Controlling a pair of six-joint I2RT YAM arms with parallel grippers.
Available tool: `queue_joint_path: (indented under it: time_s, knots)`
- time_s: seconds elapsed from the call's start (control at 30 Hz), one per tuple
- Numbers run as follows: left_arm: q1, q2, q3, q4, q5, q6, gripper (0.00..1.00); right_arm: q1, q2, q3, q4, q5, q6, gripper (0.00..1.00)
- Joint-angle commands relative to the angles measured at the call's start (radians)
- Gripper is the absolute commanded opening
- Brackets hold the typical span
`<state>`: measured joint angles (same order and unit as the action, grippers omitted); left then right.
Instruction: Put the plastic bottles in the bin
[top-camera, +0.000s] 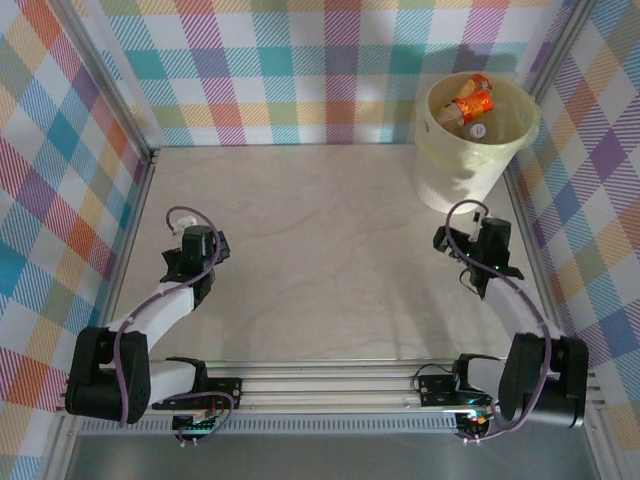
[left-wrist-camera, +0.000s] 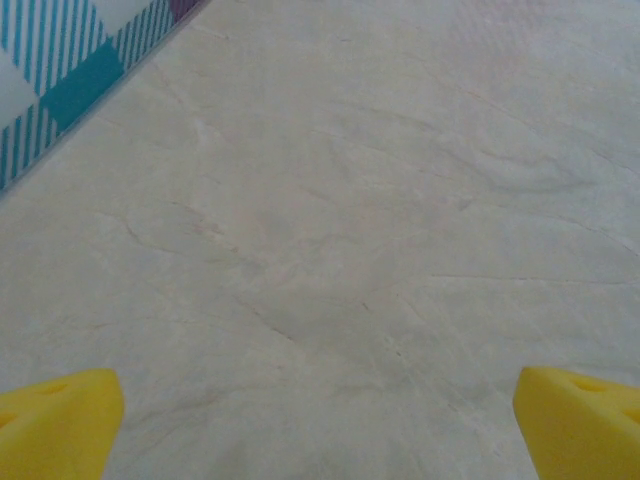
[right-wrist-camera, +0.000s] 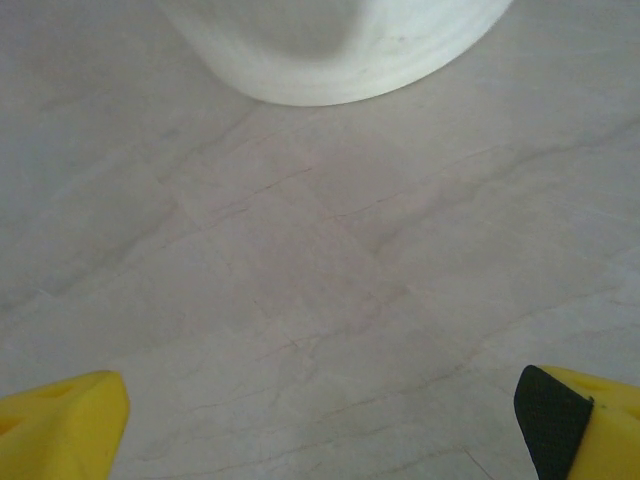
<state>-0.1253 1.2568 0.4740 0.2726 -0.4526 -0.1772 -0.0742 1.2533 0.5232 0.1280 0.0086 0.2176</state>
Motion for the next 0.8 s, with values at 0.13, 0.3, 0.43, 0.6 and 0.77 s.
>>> queue_joint_path:
  time_s: [0.13, 0.3, 0.43, 0.6, 0.77]
  knots:
    - [0.015, 0.107, -0.079, 0.376, 0.065, 0.101, 1.00, 0.047, 0.106, -0.115, 0.513, -0.035, -0.177, 1.00]
    - [0.018, 0.265, -0.093, 0.585, 0.155, 0.171, 1.00, 0.085, 0.166, -0.129, 0.639, -0.104, -0.246, 1.00]
    - [0.023, 0.304, -0.070, 0.561, 0.215, 0.183, 1.00, 0.113, 0.216, -0.190, 0.785, -0.090, -0.279, 1.00]
    - [0.026, 0.311, -0.067, 0.565, 0.211, 0.182, 1.00, 0.070, 0.279, -0.103, 0.677, -0.038, -0.197, 1.00]
    - [0.026, 0.307, -0.069, 0.564, 0.212, 0.183, 1.00, 0.074, 0.282, -0.117, 0.710, -0.034, -0.202, 1.00]
